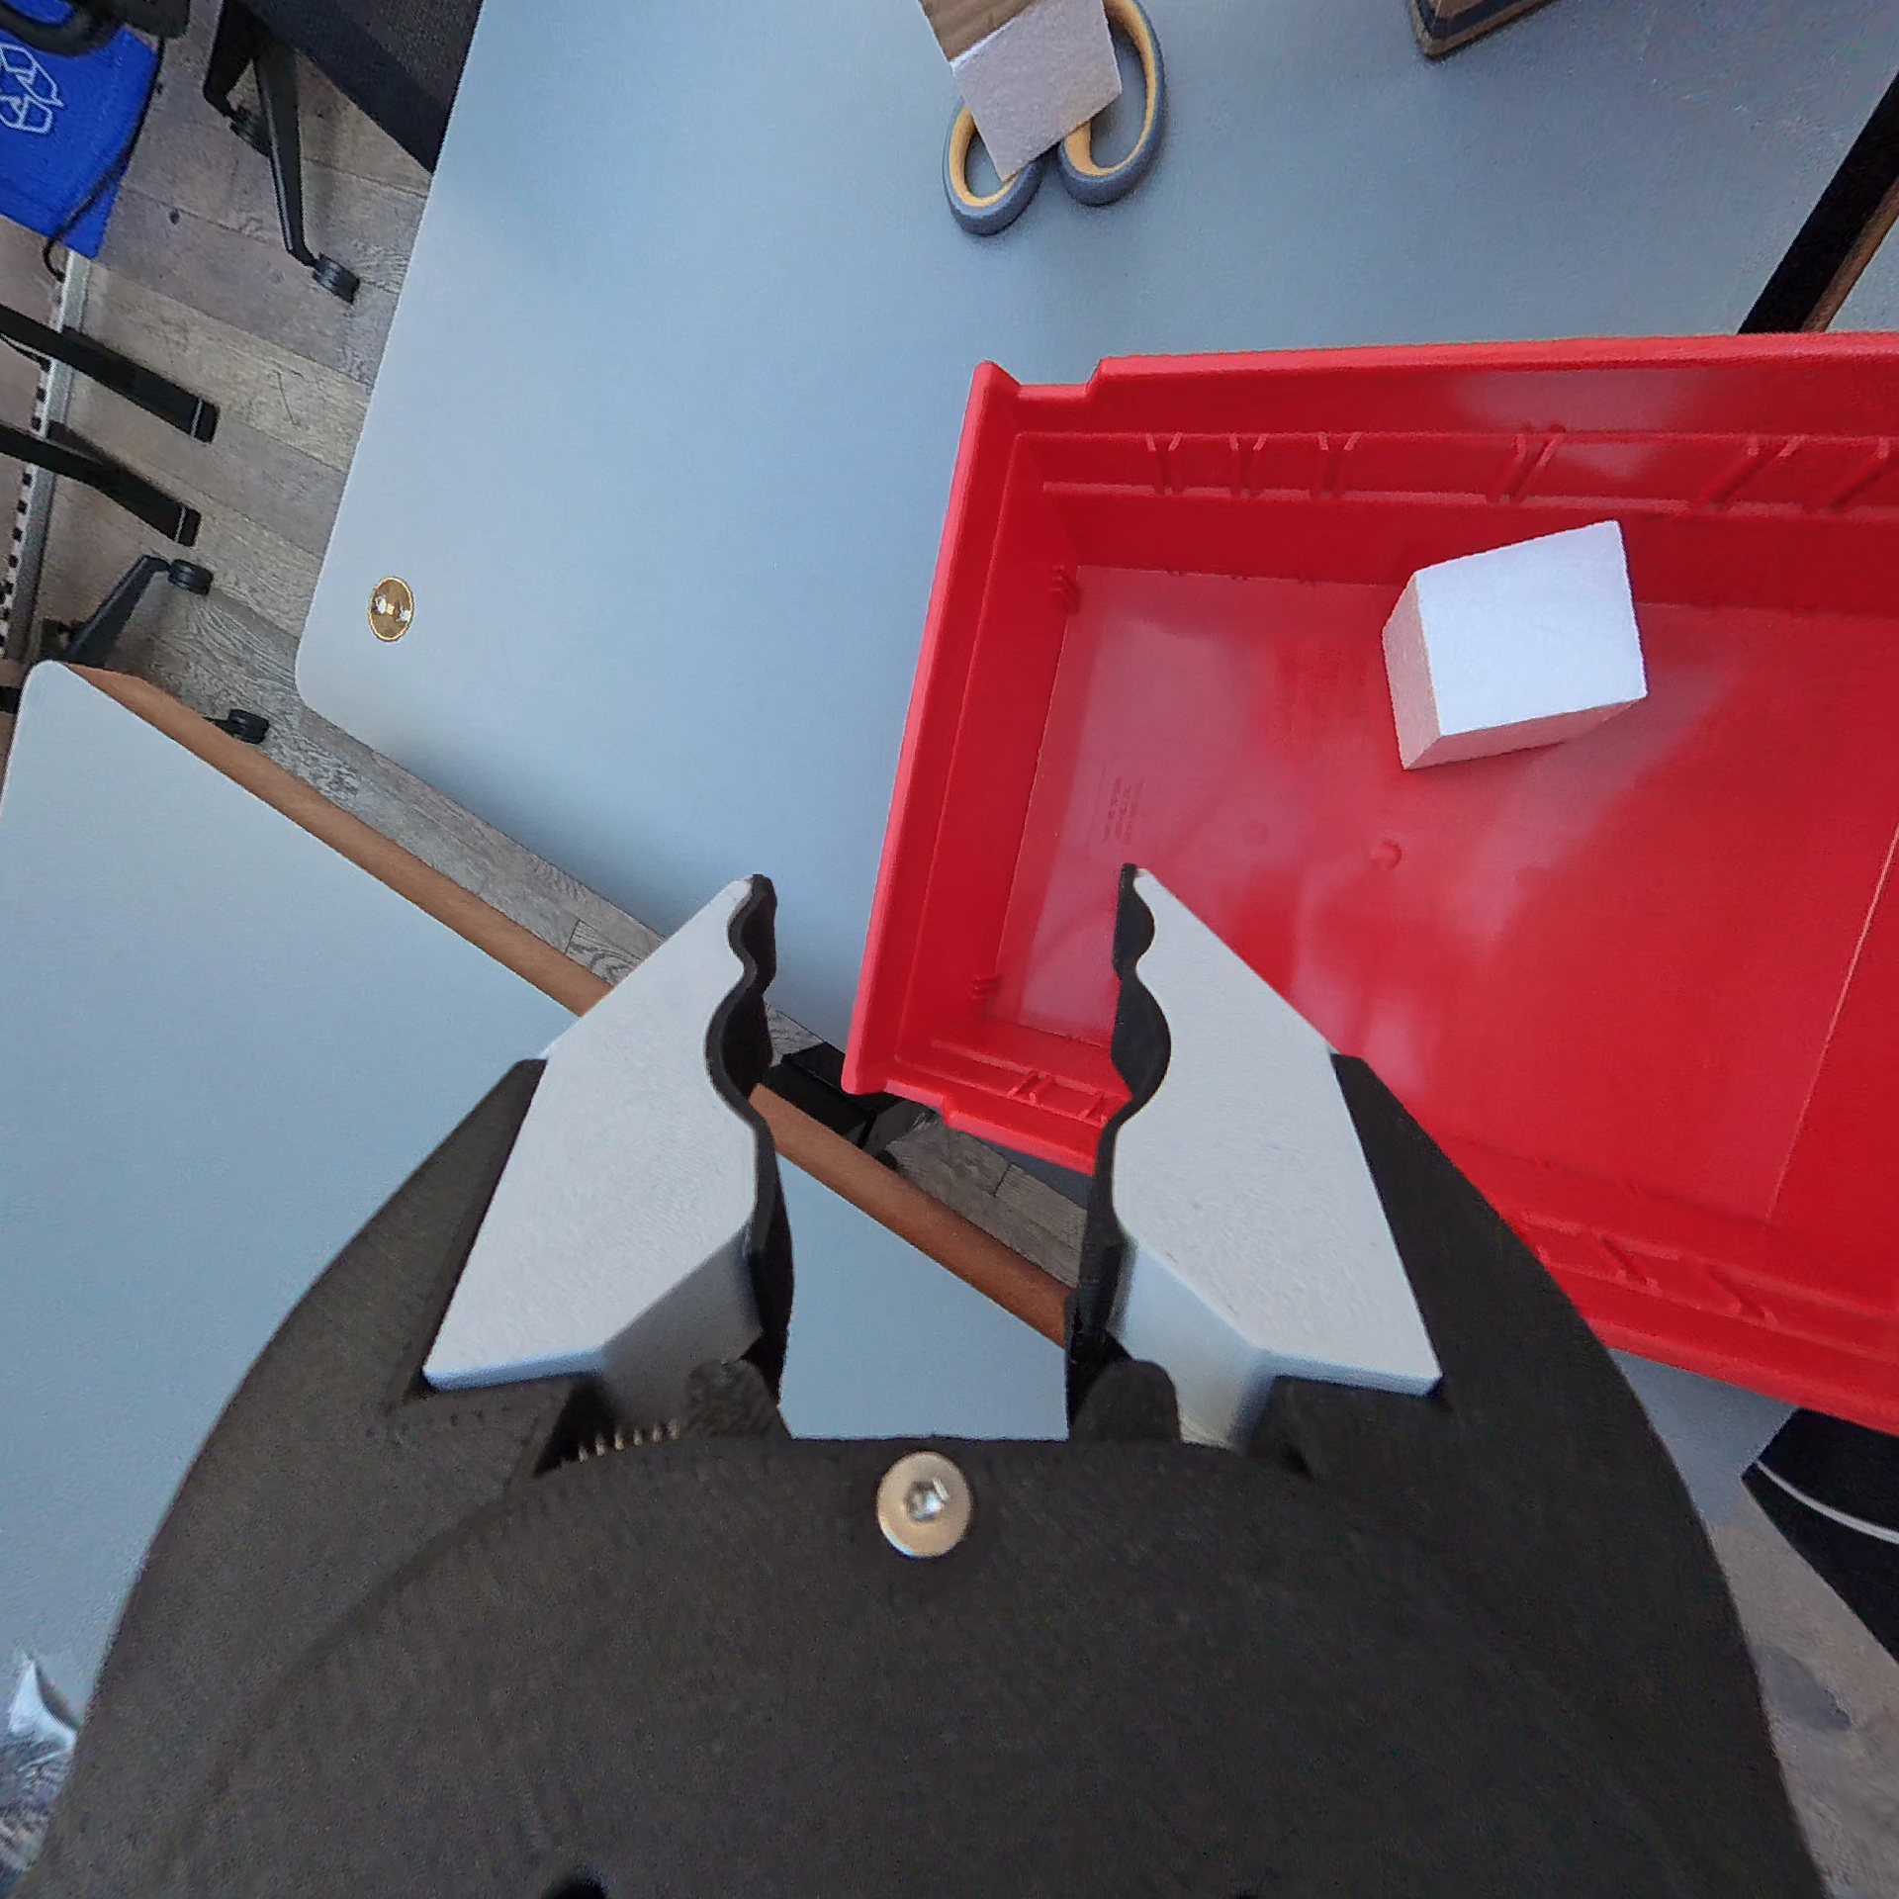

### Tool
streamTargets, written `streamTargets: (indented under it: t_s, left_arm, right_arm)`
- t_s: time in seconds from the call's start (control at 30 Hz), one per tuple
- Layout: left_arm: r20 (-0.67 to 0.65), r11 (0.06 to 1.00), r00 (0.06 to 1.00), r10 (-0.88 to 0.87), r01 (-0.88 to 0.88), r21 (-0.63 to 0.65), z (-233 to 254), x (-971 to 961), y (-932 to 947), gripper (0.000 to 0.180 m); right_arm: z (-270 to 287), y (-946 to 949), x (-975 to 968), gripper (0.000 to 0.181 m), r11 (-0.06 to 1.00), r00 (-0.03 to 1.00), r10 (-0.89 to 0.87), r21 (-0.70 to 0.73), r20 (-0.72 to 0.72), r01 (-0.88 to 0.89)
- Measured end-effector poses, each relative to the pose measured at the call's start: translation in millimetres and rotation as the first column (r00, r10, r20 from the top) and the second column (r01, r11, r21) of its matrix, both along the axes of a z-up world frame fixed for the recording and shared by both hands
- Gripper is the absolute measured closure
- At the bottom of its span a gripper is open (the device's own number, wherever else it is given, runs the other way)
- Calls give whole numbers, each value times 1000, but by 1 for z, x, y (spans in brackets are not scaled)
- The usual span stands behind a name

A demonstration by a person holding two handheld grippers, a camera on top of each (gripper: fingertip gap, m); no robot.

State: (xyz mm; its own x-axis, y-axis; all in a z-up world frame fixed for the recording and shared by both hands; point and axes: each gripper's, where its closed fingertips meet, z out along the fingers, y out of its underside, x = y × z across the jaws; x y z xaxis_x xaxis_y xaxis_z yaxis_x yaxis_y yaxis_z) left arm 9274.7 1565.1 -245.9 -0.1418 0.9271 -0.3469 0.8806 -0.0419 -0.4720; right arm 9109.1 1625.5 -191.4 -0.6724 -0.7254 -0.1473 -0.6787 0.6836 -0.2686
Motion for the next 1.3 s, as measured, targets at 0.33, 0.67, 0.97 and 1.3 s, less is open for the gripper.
streamTargets:
  t_s: [0.33,0.67,0.97,1.3]
  left_arm:
    - [-12,997,997,83,-82,10,0,-5,12,115]
    - [34,988,988,151,-152,21,5,19,12,116]
    - [32,983,983,180,-181,30,12,19,7,118]
    - [39,987,987,154,-155,41,8,11,6,119]
  right_arm:
    - [10,-133,-89,122,988,968,89,140,-234,-57]
    - [-19,-145,-96,121,822,728,567,214,-385,-528]
    - [-38,-142,-98,121,780,689,623,234,-370,-580]
    - [-47,-139,-100,121,767,674,639,248,-371,-591]
